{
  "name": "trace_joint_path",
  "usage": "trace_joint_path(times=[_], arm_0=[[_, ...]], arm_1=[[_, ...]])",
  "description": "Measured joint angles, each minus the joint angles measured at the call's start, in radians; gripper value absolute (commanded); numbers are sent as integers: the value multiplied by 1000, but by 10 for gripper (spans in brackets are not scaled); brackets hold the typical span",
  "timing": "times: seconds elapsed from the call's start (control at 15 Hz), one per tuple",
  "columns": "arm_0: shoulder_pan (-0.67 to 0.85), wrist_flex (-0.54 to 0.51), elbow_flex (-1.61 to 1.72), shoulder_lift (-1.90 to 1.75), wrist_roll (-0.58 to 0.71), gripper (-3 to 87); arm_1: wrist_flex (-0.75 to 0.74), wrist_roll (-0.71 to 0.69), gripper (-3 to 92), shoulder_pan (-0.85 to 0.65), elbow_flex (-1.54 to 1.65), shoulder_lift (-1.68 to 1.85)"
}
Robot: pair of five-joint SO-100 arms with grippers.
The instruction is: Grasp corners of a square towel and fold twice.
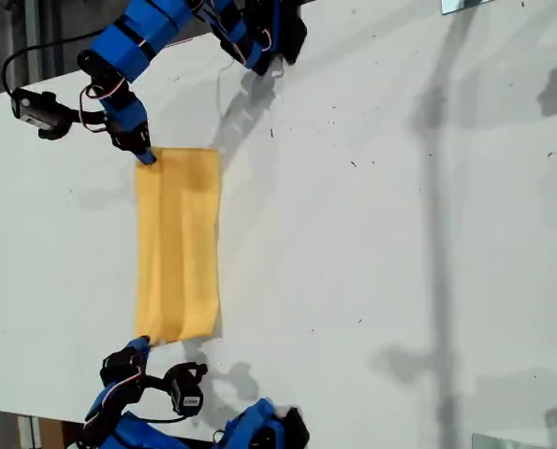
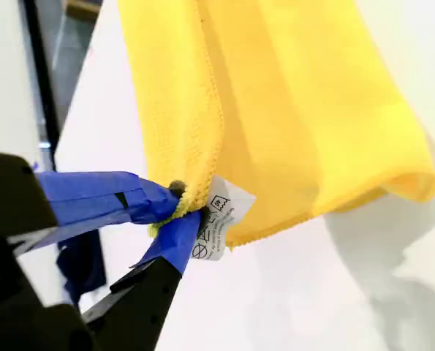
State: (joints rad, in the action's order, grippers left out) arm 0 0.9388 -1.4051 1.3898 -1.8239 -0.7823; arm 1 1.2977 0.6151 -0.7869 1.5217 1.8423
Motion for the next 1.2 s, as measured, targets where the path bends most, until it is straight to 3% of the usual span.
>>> trace_joint_path(times=[0.33,0.4,0.6,0.8,0.93,1.2], arm_0=[[176,288,-11,244,126,-15],[202,299,-92,354,135,-15],[242,272,-371,749,143,-15],[244,233,-383,767,147,-15],[229,219,-241,609,132,-15],[138,305,199,225,83,-15]], arm_1=[[-411,-38,-1,-184,114,-160],[-474,-46,-1,-206,114,-239],[-491,-66,-1,-224,31,-512],[-459,-78,-1,-213,-5,-535],[-457,-83,-1,-164,80,-422],[-476,-67,-1,-58,360,-158]])
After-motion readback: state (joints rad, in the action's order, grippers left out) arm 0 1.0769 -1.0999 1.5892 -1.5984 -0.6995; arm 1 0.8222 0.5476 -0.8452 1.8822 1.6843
